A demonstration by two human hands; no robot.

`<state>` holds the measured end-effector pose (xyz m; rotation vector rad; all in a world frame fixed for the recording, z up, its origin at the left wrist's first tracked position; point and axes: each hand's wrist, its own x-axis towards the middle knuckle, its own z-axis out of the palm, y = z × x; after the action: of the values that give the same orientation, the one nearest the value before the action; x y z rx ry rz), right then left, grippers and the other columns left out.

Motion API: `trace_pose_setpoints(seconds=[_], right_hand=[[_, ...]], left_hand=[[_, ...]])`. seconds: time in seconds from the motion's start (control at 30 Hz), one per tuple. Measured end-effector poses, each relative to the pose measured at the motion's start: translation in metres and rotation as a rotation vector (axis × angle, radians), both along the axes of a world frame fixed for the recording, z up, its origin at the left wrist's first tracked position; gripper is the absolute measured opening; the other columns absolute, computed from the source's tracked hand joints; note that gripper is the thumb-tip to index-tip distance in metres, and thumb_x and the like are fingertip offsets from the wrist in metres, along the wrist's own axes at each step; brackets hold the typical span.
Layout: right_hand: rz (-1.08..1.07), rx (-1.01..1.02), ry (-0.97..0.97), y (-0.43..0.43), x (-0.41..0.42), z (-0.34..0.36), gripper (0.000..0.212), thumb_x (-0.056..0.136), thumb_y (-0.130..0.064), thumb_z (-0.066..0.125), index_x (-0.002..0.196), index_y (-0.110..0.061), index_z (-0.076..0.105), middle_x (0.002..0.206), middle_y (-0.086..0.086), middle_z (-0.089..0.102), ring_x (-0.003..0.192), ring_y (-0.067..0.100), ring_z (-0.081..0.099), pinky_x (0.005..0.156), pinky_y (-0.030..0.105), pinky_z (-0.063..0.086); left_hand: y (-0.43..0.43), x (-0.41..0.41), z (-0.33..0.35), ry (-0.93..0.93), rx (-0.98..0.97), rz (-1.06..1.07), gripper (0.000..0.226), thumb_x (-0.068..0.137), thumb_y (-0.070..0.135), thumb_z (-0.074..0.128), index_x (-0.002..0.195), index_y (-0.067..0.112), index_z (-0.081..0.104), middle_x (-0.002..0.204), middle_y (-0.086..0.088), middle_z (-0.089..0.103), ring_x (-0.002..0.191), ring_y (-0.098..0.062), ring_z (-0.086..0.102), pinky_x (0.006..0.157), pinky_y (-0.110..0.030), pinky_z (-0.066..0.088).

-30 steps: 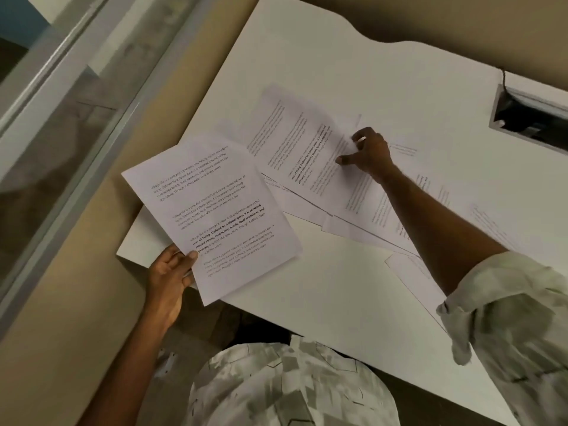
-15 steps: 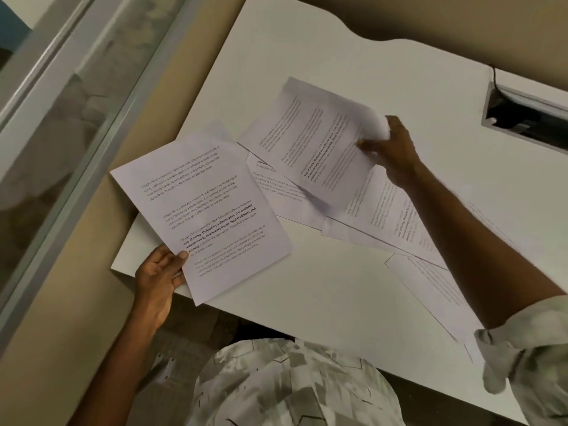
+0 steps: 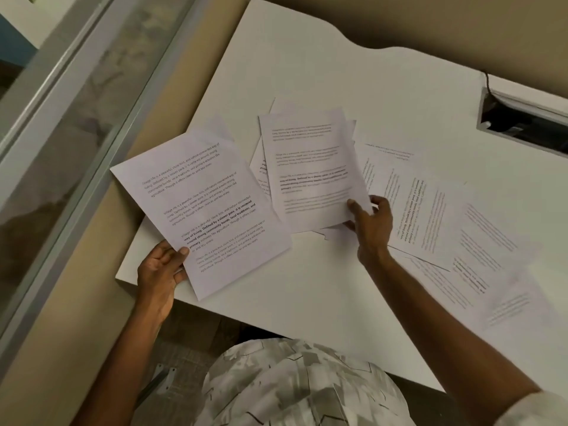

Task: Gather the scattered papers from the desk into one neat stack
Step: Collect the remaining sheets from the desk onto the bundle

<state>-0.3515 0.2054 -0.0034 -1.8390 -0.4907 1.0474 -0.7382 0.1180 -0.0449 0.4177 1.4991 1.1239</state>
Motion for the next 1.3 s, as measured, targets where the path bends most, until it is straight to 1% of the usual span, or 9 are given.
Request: trace_pose_setpoints(seconds=[0.23,0.4,0.53,0.67,0.77,0.83,1.03,1.13,1.3], right_hand=[[-0.1,0.057,0.092,-0.012,-0.019,0.005,0.017,0.097,-0.007,0.071,0.096,-0.014,0.055,0.122,0.022,0.067,0.11,0.035,0.073,0.073,0.037,0.068],[0.015,-0.047,0.132,-0.029,-0.031,0.0,0.022,0.097,-0.009,0.073,0.108,-0.008,0.054,0.121,0.016,0.067,0.097,0.028,0.077,0.074,0.036,0.068],[0.267,-0.226,-0.037,-0.034,-0.023,0.003,0.033,0.093,-0.017,0.079,0.113,-0.008,0.056,0.109,0.021,0.074,0.074,0.021,0.077,0.065,0.032,0.066],[0.611,-0.415,-0.359,-0.022,-0.001,0.018,0.044,0.089,-0.05,0.079,0.105,-0.012,0.063,0.094,0.008,0.079,0.083,0.026,0.078,0.082,0.043,0.063],[0.612,-0.418,-0.66,0.005,0.016,0.031,0.046,0.089,-0.067,0.069,0.096,-0.022,0.062,0.086,-0.005,0.071,0.084,0.022,0.07,0.079,0.036,0.056],[0.524,-0.313,-0.665,0.032,0.025,0.037,0.042,0.089,-0.064,0.071,0.097,-0.023,0.062,0.084,-0.008,0.067,0.085,0.019,0.068,0.075,0.032,0.052],[0.424,-0.126,-0.643,0.124,0.039,0.026,0.069,0.087,-0.049,0.081,0.138,-0.01,0.058,0.133,0.008,0.066,0.123,0.026,0.063,0.094,0.034,0.049],[0.566,-0.222,-0.799,0.16,0.046,0.016,0.091,0.085,-0.05,0.083,0.156,-0.012,0.041,0.156,0.012,0.048,0.144,0.034,0.044,0.114,0.051,0.04],[0.798,-0.281,-0.89,0.198,0.05,0.01,0.104,0.079,-0.051,0.087,0.162,-0.02,0.032,0.158,0.007,0.048,0.148,0.034,0.04,0.116,0.058,0.032]], left_hand=[[0.003,-0.007,-0.004,-0.006,-0.009,0.002,0.043,0.09,0.007,0.07,0.132,0.013,0.064,0.124,-0.005,0.074,0.115,-0.023,0.071,0.082,-0.037,0.064],[0.001,-0.006,-0.002,-0.005,-0.019,0.006,0.041,0.093,0.004,0.068,0.133,0.012,0.063,0.122,-0.004,0.075,0.114,-0.022,0.071,0.082,-0.038,0.064],[0.006,-0.006,-0.002,-0.01,-0.025,-0.021,0.041,0.095,0.002,0.066,0.135,0.011,0.062,0.122,-0.004,0.075,0.113,-0.021,0.072,0.083,-0.038,0.063],[0.005,-0.007,0.001,-0.018,-0.021,-0.015,0.039,0.095,0.001,0.065,0.132,0.013,0.064,0.119,-0.002,0.076,0.111,-0.019,0.072,0.082,-0.036,0.064],[0.007,-0.007,0.001,-0.016,-0.026,-0.016,0.037,0.094,0.002,0.066,0.128,0.016,0.066,0.119,-0.002,0.076,0.109,-0.019,0.073,0.078,-0.035,0.064],[0.007,-0.008,0.0,-0.013,-0.03,-0.021,0.035,0.094,0.002,0.066,0.124,0.02,0.069,0.118,-0.002,0.077,0.109,-0.018,0.073,0.078,-0.035,0.064],[0.009,-0.007,0.001,0.002,-0.047,-0.02,0.035,0.093,0.002,0.067,0.123,0.019,0.069,0.118,-0.002,0.077,0.108,-0.019,0.074,0.078,-0.036,0.064],[0.01,-0.007,0.004,0.009,-0.048,-0.019,0.034,0.092,0.001,0.067,0.12,0.02,0.07,0.116,-0.002,0.077,0.105,-0.018,0.075,0.076,-0.034,0.065],[0.013,-0.006,0.009,0.031,-0.038,-0.016,0.034,0.092,0.001,0.066,0.121,0.019,0.069,0.114,-0.001,0.078,0.103,-0.017,0.075,0.075,-0.033,0.065]])
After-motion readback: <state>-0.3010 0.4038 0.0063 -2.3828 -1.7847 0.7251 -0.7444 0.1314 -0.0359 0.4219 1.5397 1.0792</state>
